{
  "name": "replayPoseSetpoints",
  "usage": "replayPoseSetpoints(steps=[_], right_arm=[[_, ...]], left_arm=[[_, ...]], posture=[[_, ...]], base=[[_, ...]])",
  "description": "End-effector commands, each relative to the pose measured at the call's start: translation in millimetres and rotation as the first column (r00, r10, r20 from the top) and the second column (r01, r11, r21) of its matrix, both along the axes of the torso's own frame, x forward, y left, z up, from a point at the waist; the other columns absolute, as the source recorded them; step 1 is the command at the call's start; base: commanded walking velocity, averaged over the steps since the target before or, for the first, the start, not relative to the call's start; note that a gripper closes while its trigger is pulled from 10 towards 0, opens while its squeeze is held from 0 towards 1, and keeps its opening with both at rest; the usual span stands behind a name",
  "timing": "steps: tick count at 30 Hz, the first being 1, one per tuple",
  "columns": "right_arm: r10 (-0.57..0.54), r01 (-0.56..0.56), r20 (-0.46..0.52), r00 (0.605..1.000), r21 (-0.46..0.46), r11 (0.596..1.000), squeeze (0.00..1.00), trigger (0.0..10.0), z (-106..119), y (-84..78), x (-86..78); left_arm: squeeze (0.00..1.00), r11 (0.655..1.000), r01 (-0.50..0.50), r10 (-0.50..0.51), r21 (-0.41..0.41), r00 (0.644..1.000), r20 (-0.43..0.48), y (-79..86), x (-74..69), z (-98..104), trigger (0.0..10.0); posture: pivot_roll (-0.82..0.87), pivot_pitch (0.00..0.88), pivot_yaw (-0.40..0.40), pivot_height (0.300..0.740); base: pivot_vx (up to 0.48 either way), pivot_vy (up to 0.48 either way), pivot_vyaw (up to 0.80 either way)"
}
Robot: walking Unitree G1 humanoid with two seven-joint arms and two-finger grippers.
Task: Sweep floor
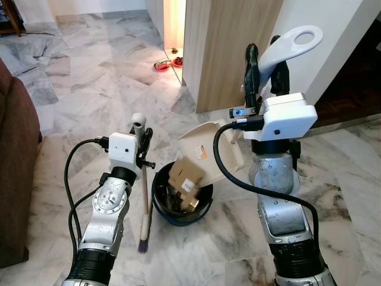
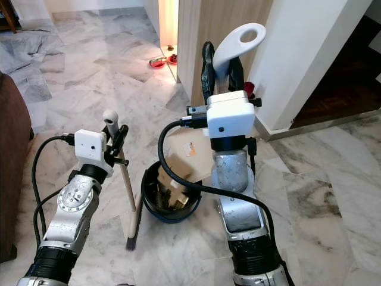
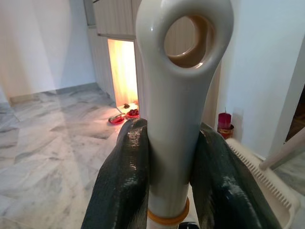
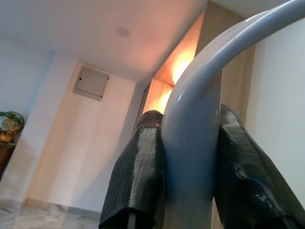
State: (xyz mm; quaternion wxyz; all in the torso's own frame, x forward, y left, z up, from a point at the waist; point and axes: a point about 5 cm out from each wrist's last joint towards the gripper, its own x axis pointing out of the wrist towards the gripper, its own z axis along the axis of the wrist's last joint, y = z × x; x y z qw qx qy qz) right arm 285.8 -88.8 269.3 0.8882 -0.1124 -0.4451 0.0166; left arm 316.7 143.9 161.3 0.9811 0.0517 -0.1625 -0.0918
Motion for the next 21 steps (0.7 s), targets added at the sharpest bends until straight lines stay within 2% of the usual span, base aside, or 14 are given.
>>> replayPoseSetpoints(steps=[1, 5, 8, 12, 13, 15, 18, 19, 21], right_arm=[[-0.001, 0.003, 0.152, 0.988, -0.011, 1.0, 0.0, 10.0, 21, 2.1, -16.6], [-0.063, 0.066, 0.149, 0.987, -0.016, 0.998, 0.0, 10.0, 20, -5.8, -12.6], [-0.125, 0.128, 0.134, 0.983, -0.017, 0.992, 0.0, 10.0, 17, -19.3, -6.6], [-0.209, 0.209, 0.083, 0.975, 0.01, 0.978, 0.0, 10.0, 8, -42.4, 2.2], [-0.247, 0.247, 0.061, 0.967, 0.013, 0.969, 0.0, 10.0, 3, -53.3, 4.9], [-0.282, 0.282, 0.051, 0.958, 0.005, 0.959, 0.0, 10.0, 0, -60.7, 6.1], [-0.355, 0.355, 0.015, 0.935, 0.001, 0.935, 0.0, 10.0, -9, -80.4, 8.5], [-0.355, 0.355, 0.015, 0.935, 0.001, 0.935, 0.0, 10.0, -9, -80.4, 8.5], [-0.389, 0.392, -0.063, 0.919, 0.036, 0.919, 0.0, 10.0, -23, -96.9, 11.2]], left_arm=[[0.0, 1.0, 0.028, -0.027, -0.013, 0.997, 0.069, -5.7, -2.9, 13, 10.0], [0.0, 1.0, 0.029, -0.028, -0.013, 0.997, 0.068, -5.8, -2.7, 13, 10.0], [0.0, 1.0, 0.028, -0.027, -0.012, 0.997, 0.067, -5.1, -2.7, 13, 10.0], [0.0, 1.0, 0.025, -0.025, -0.01, 0.998, 0.065, -4.0, -3.1, 12, 10.0], [0.0, 1.0, 0.024, -0.024, -0.009, 0.998, 0.065, -3.5, -3.4, 12, 10.0], [0.0, 1.0, 0.024, -0.023, -0.009, 0.998, 0.065, -3.1, -3.6, 12, 10.0], [0.0, 1.0, 0.021, -0.02, -0.006, 0.998, 0.065, -1.0, -3.6, 12, 10.0], [0.0, 1.0, 0.021, -0.02, -0.006, 0.998, 0.065, -1.0, -3.6, 12, 10.0], [0.0, 1.0, 0.018, -0.018, -0.002, 0.998, 0.062, 0.2, -3.3, 12, 10.0]], posture=[[0.19, 0.131, -0.097, 0.74], [0.18, 0.13, -0.097, 0.74], [0.18, 0.13, -0.097, 0.74], [0.19, 0.13, -0.097, 0.74], [0.19, 0.13, -0.097, 0.74], [0.19, 0.131, -0.096, 0.74], [0.18, 0.131, -0.092, 0.74], [0.18, 0.131, -0.092, 0.74], [0.18, 0.133, -0.091, 0.74]], base=[[0.0, 0.0, 0.0], [0.0, 0.0, 0.0], [0.0, 0.0, 0.0], [0.0, 0.0, 0.0], [0.0, 0.0, 0.0], [0.0, 0.0, 0.0], [0.0, 0.0, 0.0], [0.0, 0.0, 0.0], [0.0, 0.0, 0.0]])
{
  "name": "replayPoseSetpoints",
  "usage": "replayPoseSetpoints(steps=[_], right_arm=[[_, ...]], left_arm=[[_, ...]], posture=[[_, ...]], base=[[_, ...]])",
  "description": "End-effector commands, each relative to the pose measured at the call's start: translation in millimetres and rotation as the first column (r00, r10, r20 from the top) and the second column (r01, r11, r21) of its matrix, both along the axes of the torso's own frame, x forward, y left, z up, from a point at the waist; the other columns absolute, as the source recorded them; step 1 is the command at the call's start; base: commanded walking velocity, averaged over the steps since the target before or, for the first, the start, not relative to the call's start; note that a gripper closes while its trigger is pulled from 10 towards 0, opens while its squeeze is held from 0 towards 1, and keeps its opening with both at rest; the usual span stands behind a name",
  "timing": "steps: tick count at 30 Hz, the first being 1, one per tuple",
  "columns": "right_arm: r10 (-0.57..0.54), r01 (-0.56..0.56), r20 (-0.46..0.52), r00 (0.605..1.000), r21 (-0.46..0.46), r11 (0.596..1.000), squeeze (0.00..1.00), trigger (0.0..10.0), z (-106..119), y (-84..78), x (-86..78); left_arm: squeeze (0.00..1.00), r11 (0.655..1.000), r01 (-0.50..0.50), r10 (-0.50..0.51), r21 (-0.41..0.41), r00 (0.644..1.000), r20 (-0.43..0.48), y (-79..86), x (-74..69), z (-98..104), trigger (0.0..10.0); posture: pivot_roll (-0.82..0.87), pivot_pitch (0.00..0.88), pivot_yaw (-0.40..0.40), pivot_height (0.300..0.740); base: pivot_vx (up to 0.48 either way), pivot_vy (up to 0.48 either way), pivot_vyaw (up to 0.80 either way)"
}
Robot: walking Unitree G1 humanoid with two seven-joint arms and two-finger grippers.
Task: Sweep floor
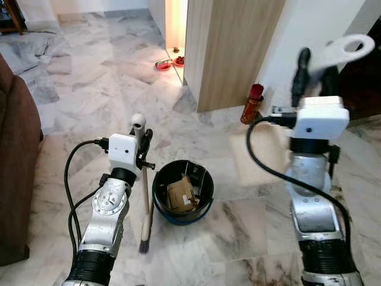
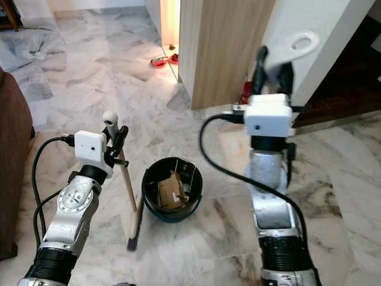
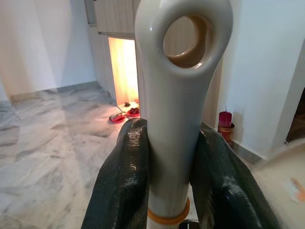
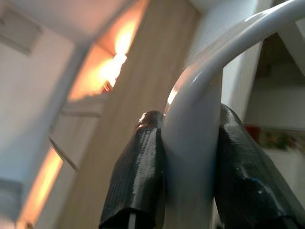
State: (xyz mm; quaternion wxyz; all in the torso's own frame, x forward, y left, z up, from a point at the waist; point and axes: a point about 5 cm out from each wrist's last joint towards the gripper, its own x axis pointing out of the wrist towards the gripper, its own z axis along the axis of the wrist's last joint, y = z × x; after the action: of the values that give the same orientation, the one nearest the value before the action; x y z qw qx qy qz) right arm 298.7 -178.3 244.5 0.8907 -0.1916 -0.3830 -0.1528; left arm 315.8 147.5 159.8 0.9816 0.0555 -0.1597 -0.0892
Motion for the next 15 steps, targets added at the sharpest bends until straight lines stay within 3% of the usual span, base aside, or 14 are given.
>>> replayPoseSetpoints(steps=[1, 3, 4, 6, 15], right_arm=[[-0.027, 0.028, -0.008, 1.0, 0.071, 0.997, 0.0, 10.0, -6, -14.3, -0.7], [-0.024, 0.033, -0.061, 0.998, 0.14, 0.99, 0.0, 10.0, -19, -22.7, 1.2], [-0.003, 0.033, -0.121, 0.993, 0.245, 0.969, 0.0, 10.0, -35, -31.6, 3.7], [0.014, 0.036, -0.152, 0.988, 0.315, 0.948, 0.0, 10.0, -46, -37.6, 4.8], [0.009, 0.068, -0.249, 0.968, 0.301, 0.951, 0.0, 10.0, -79, -47.1, 4.1]], left_arm=[[0.0, 1.0, 0.023, -0.022, -0.007, 0.998, 0.066, -2.4, -2.2, 13, 10.0], [0.0, 1.0, 0.015, -0.015, -0.004, 0.998, 0.064, -0.9, -2.2, 13, 10.0], [0.0, 1.0, 0.01, -0.009, -0.005, 0.998, 0.062, 0.6, -2.2, 12, 10.0], [0.0, 1.0, 0.008, -0.007, -0.005, 0.998, 0.063, 1.4, -2.3, 12, 10.0], [0.0, 1.0, -0.021, 0.022, -0.023, 0.999, 0.047, 10.6, -4.9, 9, 10.0]], posture=[[0.18, 0.134, -0.091, 0.74], [0.18, 0.133, -0.09, 0.74], [0.18, 0.135, -0.089, 0.74], [0.19, 0.136, -0.089, 0.74], [0.18, 0.142, -0.085, 0.74]], base=[[0.0, 0.0, 0.0], [0.0, 0.0, 0.0], [0.0, 0.0, 0.0], [0.0, 0.0, 0.0], [0.0, 0.0, 0.0]])
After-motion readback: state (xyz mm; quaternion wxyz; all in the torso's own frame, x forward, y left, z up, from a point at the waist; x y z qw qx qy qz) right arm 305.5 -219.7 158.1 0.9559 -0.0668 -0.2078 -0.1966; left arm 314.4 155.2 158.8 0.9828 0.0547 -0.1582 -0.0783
